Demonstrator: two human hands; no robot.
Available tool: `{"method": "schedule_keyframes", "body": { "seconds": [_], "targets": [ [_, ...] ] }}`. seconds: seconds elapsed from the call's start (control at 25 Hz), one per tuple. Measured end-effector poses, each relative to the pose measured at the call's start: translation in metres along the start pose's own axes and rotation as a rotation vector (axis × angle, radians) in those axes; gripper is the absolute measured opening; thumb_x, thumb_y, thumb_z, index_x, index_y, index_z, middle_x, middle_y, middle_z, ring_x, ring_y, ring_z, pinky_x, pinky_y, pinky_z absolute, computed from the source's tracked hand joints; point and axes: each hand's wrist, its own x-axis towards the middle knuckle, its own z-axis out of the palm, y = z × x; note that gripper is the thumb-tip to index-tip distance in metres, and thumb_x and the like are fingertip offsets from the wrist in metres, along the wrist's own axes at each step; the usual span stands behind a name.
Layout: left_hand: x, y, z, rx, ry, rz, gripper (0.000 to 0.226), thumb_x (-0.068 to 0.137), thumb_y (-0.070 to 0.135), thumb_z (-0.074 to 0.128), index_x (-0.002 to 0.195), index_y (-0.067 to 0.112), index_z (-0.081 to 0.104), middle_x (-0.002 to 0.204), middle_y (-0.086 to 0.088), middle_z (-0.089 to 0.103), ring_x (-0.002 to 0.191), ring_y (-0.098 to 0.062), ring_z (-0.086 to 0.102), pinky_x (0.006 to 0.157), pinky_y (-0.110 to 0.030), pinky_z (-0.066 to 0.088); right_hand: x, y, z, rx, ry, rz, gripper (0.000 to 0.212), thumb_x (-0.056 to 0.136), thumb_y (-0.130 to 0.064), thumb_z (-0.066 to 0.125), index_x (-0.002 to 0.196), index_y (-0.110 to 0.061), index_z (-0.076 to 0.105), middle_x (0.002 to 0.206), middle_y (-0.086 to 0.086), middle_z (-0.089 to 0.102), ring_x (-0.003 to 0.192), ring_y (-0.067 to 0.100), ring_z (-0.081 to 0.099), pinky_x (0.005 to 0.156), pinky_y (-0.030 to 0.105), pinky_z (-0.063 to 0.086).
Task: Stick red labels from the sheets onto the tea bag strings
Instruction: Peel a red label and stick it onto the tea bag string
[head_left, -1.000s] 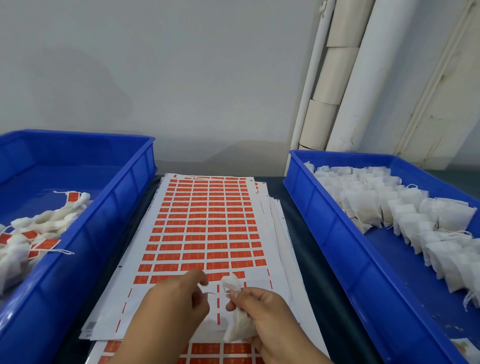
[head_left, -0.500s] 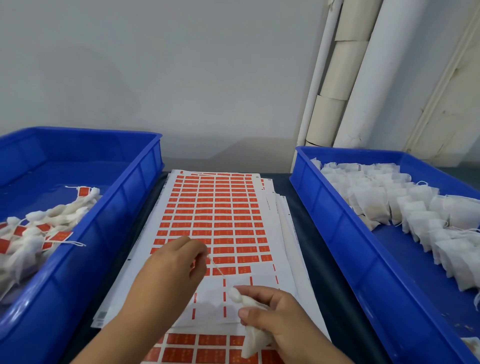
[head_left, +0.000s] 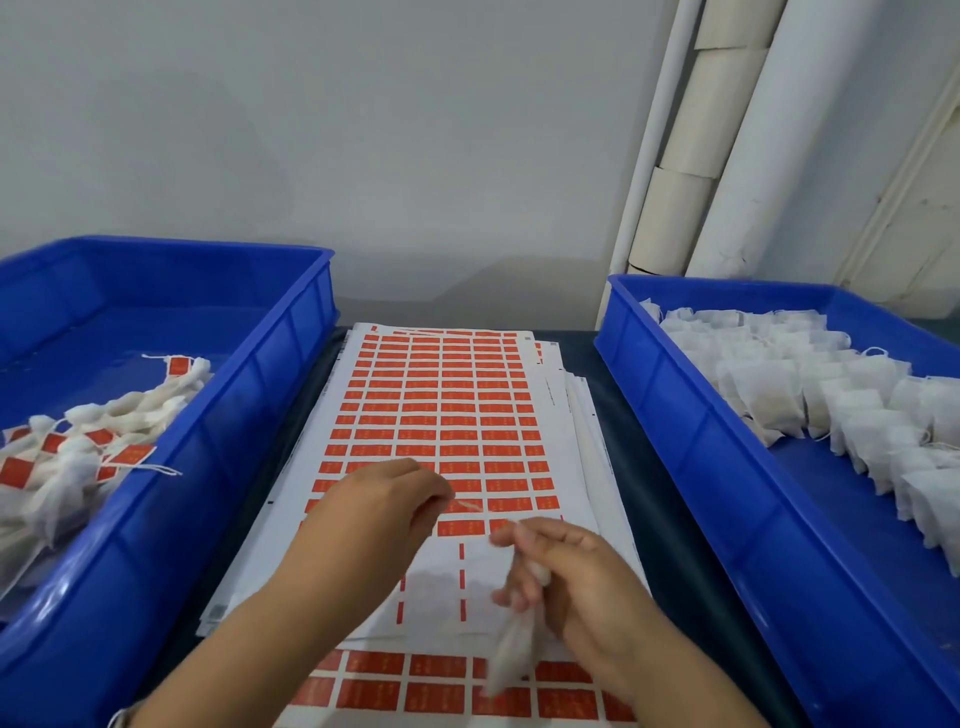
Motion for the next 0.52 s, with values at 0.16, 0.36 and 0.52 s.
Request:
{"method": "schedule_keyframes", "body": {
  "seconds": [0.16,0.36,0.52],
  "targets": [
    [0.013,0.014,0.040,-0.096,-0.074,-0.139,0.035,0.090,0.044,0.054,0.125,0.037,0.055,0.129,0.018,0.054,0.108,-0.003,0.054,0.085,-0.014,0.039,0.010,-0.006,-0.025,0.137,0.273,-0.039,0.027,0.096,-0.014,0.047,0.076,-0.004,0.062,0.050,0.006,0.050,0.041,0.013,0.043,0.045,0.025,0.040],
    [0.016,0.026,0.096,-0.073,-0.173,-0.244,0.071,0.080,0.065,0.053,0.141,0.032,0.036,0.152,0.014,0.027,0.140,-0.015,0.025,0.113,-0.039,0.021,0.032,-0.012,-0.035,-0.370,0.431,-0.037,0.023,0.095,-0.022,0.053,0.074,-0.016,0.062,0.059,-0.009,0.066,0.040,0.007,0.053,0.035,0.013,0.035],
    [0.016,0.022,0.103,-0.155,-0.100,-0.231,0.059,0.080,0.058,0.060,0.132,0.032,0.050,0.142,0.016,0.044,0.132,-0.011,0.039,0.109,-0.034,0.028,0.051,-0.006,-0.040,-0.785,0.278,-0.067,0.018,0.084,-0.023,0.070,0.096,-0.036,0.068,0.109,-0.024,0.059,0.090,0.000,0.059,0.063,0.006,0.042]
  ]
}}
